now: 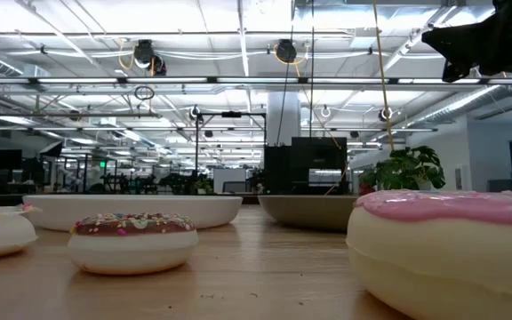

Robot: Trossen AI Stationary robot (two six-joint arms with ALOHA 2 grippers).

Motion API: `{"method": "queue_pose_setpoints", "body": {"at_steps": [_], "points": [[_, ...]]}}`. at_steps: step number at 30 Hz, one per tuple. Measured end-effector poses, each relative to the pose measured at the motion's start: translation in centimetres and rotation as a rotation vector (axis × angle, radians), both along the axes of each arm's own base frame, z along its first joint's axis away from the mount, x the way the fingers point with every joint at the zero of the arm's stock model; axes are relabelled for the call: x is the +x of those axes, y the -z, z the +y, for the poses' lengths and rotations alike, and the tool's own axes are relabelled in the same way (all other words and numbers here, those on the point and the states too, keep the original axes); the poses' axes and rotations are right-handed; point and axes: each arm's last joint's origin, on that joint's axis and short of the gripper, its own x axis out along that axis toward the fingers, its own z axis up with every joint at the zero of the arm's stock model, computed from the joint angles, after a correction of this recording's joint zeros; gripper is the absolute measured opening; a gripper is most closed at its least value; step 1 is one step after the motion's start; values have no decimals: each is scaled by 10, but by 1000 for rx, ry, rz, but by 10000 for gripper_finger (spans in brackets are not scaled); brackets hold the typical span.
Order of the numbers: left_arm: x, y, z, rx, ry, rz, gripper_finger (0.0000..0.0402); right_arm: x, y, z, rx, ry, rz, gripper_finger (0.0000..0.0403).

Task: Pick & Place donuts
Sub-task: Put the small orange donut on the white plate

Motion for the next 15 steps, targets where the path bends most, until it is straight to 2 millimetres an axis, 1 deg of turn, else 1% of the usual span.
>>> {"method": "queue_pose_setpoints", "body": {"at_steps": [7, 15], "points": [[3, 20, -5, 12, 57, 79, 218, 0, 0, 0, 0, 1, 1, 4], [5, 24, -9, -12, 73, 79, 218, 0, 0, 0, -3, 2, 1, 4]]}}
